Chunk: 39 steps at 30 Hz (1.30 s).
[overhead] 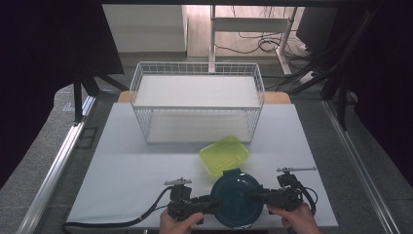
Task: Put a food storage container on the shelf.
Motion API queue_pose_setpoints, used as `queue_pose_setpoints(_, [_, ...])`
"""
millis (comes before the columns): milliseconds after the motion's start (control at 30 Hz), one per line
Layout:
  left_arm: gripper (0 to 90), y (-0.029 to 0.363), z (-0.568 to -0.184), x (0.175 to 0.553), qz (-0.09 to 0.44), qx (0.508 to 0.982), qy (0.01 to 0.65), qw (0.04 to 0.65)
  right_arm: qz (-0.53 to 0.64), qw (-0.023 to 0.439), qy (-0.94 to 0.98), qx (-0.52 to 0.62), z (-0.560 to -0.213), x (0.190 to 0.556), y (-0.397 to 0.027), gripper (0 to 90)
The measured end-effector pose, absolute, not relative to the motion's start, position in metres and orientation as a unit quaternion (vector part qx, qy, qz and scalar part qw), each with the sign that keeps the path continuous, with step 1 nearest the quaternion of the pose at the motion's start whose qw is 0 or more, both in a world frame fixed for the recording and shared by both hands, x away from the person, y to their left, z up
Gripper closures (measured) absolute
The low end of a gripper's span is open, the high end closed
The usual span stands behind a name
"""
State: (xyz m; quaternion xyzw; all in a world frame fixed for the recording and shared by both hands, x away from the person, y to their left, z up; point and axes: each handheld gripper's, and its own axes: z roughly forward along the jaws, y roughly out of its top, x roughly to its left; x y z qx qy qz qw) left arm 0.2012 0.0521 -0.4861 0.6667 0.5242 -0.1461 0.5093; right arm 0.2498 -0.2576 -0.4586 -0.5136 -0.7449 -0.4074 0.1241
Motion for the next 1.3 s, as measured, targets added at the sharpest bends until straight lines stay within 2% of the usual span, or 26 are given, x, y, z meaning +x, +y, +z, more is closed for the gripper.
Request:
queue_pose_setpoints(467, [45.1,0.075,-0.448,0.230,-0.119,0.661,0.522,0.526,-0.425,0.111,-0.747,-0.499,-0.421,0.280,-0.235,28.9])
queue_pose_setpoints(600, [43.4,0.079,-0.427,0.245,-0.084,0.674,0.511,0.527,-0.429,0.108,-0.748,-0.494,-0.408,0.295,-0.226,28.4])
queue_pose_setpoints(767, [46.0,0.082,-0.420,0.262,-0.089,0.664,0.513,0.537,-0.440,0.103,-0.744,-0.492,-0.397,0.309,-0.226,28.4])
queue_pose_setpoints(1300, [46.3,0.091,-0.393,0.287,-0.066,0.669,0.505,0.542,-0.455,0.101,-0.735,-0.493,-0.377,0.334,-0.219,28.4])
